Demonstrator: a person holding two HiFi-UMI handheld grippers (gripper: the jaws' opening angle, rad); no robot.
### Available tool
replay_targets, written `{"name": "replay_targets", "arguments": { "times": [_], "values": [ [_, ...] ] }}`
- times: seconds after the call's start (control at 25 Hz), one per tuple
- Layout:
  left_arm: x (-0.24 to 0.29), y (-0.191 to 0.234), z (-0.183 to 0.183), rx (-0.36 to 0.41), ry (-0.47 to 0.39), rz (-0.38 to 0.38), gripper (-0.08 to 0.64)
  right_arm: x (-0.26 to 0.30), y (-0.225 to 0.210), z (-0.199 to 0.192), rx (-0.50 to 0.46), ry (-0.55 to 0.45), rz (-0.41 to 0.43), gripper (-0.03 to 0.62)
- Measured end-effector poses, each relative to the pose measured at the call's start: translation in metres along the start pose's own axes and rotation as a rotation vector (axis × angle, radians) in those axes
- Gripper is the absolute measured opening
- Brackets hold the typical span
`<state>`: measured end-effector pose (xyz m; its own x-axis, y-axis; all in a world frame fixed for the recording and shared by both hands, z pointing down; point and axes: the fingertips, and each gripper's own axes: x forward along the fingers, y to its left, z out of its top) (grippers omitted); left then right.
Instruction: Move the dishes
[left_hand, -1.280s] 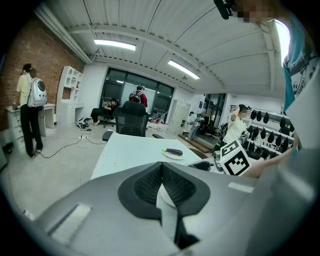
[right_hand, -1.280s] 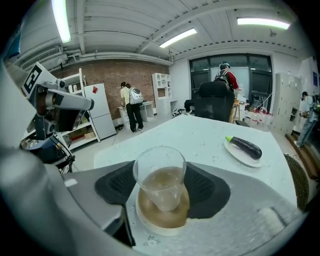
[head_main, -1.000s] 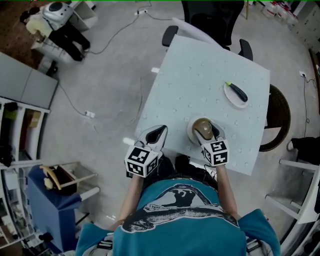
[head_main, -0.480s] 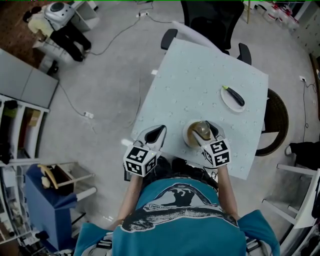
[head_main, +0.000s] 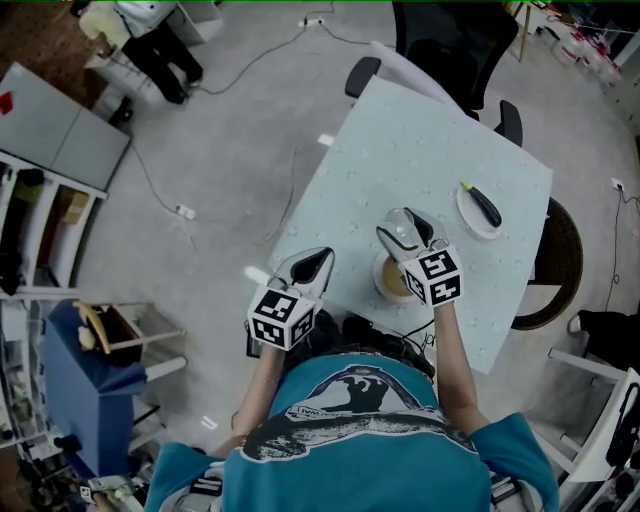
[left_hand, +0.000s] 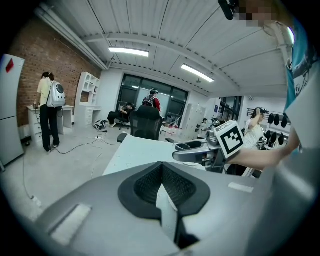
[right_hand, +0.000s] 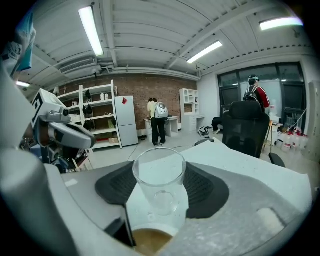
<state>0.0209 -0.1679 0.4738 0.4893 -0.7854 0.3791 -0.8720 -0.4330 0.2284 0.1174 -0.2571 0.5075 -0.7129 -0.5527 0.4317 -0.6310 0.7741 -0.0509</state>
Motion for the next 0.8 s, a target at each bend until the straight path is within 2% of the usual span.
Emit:
{"name": "replay_targets", "arguments": {
  "times": [0.16, 0.44, 0.64, 0.8],
  "values": [
    [-0.009, 0.007, -0.002, -0.005, 0.008, 0.030, 0.012, 0.030, -0.007, 0.001, 0.035, 0.005, 0.007, 0.282],
    [-0.027, 0.022, -0.009, -0.028, 0.019, 0.084, 0.012, 0.076, -0.018, -0.010, -0.011, 0.061, -0.004, 0.282],
    [-0.039, 0.033, -0.011, -0.041, 0.020, 0.112, 0.012, 0.093, -0.027, -0.030, -0.008, 0.124, -0.026, 0.282],
    [-0.041, 0.037, -0.014, -0.041, 0.027, 0.110, 0.012, 0.094, -0.032, -0.036, 0.024, 0.116, -0.039, 0.282]
  ]
}}
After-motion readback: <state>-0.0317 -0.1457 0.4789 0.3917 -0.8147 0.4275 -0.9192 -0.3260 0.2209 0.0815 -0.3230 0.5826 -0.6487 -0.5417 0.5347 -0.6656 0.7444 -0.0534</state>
